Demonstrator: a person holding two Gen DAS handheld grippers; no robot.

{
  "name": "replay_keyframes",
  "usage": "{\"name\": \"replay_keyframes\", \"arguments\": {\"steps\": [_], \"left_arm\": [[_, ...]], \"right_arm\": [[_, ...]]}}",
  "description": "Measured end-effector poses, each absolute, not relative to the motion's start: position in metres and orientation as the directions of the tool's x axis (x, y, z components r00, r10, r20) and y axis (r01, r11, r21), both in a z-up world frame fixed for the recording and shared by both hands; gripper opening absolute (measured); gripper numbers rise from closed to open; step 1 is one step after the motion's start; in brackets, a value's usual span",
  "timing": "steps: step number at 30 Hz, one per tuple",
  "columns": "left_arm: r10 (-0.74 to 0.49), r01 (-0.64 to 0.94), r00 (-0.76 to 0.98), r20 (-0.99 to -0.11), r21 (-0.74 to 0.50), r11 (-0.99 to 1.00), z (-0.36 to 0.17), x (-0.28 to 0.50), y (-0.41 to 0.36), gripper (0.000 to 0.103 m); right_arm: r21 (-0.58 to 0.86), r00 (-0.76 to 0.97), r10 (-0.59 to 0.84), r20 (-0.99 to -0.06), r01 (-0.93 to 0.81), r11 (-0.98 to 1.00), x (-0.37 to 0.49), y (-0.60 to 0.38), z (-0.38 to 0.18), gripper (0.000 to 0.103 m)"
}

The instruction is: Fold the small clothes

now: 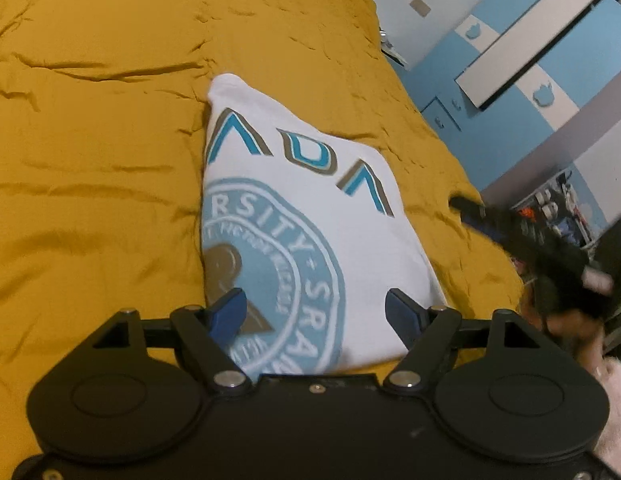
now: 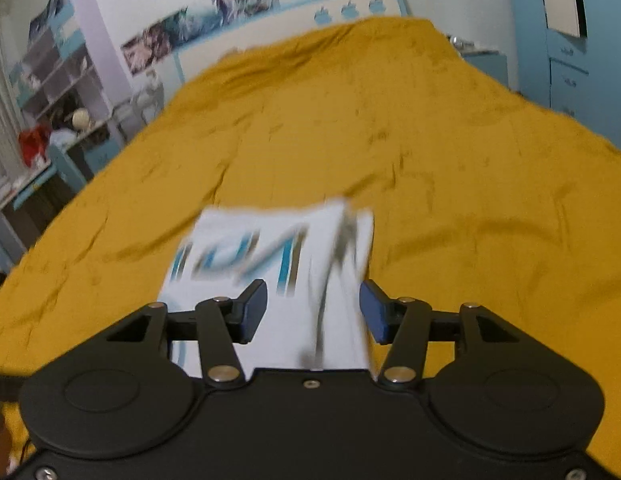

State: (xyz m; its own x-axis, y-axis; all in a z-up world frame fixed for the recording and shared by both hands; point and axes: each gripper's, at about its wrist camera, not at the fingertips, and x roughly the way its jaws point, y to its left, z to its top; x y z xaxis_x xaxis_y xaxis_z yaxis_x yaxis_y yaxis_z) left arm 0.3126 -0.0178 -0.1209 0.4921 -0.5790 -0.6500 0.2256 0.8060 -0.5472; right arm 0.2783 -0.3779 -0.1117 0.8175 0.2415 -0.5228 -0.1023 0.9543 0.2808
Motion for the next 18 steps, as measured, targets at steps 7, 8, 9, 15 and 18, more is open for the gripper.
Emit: {"name": "replay_keyframes", "arguments": {"steps": [7, 8, 9, 15, 18], "left_arm": [[-0.570, 0.187, 0.462, -0.679, -0.554, 0.811, -0.138, 0.334, -0.020, 0.079], [-0.574, 0.187, 0.458, -0.679, -0.558, 0.809, -0.139, 0.335, -0.020, 0.081], [-0.579, 0.189, 0.454, -0.677, -0.561, 0.806, -0.140, 0.335, -0.021, 0.082], [-0.578, 0.205, 0.442, -0.686, -0.550, 0.810, -0.140, 0.337, -0.028, 0.087], [-0.571, 0.199, 0.449, -0.687, -0.546, 0.814, -0.137, 0.335, -0.029, 0.087]], "right_arm": [[0.366, 0.766, 0.310, -0.563, -0.105, 0.925, 0.382, -0.385, -0.145, 0.052], [0.381, 0.755, 0.319, -0.573, -0.099, 0.919, 0.392, -0.385, -0.151, 0.052], [0.403, 0.745, 0.330, -0.580, -0.090, 0.911, 0.400, -0.385, -0.157, 0.052], [0.480, 0.693, 0.382, -0.611, -0.060, 0.875, 0.426, -0.383, -0.182, 0.052], [0.472, 0.689, 0.388, -0.613, -0.075, 0.879, 0.430, -0.379, -0.183, 0.015]]}}
